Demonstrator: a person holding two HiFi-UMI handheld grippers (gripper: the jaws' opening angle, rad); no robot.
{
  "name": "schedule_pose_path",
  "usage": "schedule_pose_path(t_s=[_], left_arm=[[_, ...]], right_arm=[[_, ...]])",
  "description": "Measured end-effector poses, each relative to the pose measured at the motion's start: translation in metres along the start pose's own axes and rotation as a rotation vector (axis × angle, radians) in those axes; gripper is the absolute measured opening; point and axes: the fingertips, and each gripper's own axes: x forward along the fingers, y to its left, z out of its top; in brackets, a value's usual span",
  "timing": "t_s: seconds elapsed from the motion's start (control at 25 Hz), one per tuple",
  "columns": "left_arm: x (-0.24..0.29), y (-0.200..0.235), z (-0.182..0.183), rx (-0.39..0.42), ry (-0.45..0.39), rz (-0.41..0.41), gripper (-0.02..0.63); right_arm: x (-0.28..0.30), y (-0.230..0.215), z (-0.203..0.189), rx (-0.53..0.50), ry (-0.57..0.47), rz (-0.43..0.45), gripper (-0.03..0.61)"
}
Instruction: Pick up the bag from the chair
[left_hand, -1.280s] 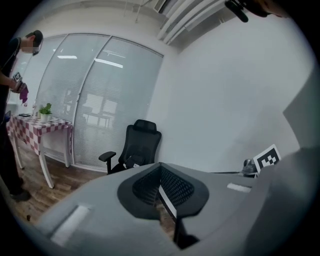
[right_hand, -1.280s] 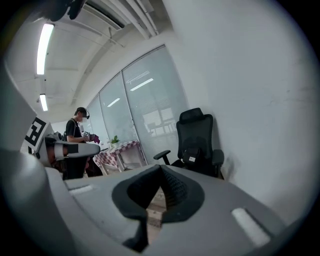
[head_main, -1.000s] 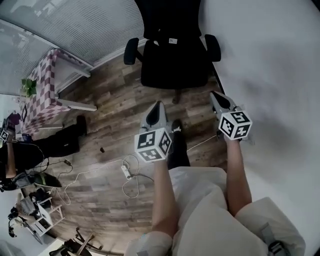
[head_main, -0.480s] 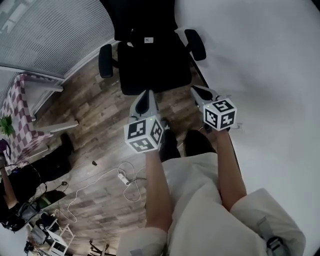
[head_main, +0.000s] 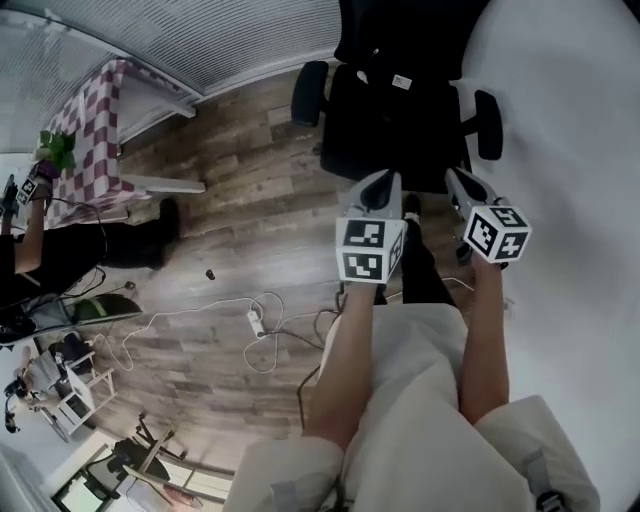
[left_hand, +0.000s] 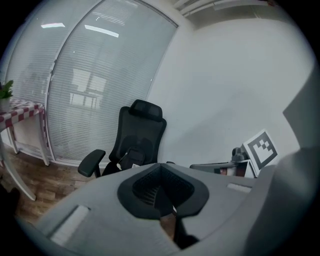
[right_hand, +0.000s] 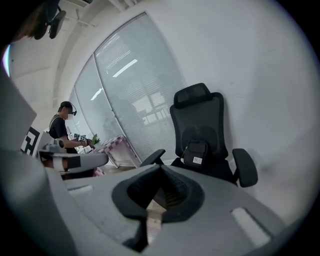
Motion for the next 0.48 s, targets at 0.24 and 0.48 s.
schedule_pose_path(t_s=[0.24, 0.48], left_arm=[[0.022, 0.029, 0.016, -0.041, -0.016, 0.100, 0.006], [0.028, 0.063, 0.049, -0.073, -0.035, 0.181, 0.006]], right_arm=[[0.051, -0.010, 0.032, -0.057, 0.011, 0.074, 0.000], [0.097, 0.018, 0.072, -0.083, -0.007, 0.203, 0.000]])
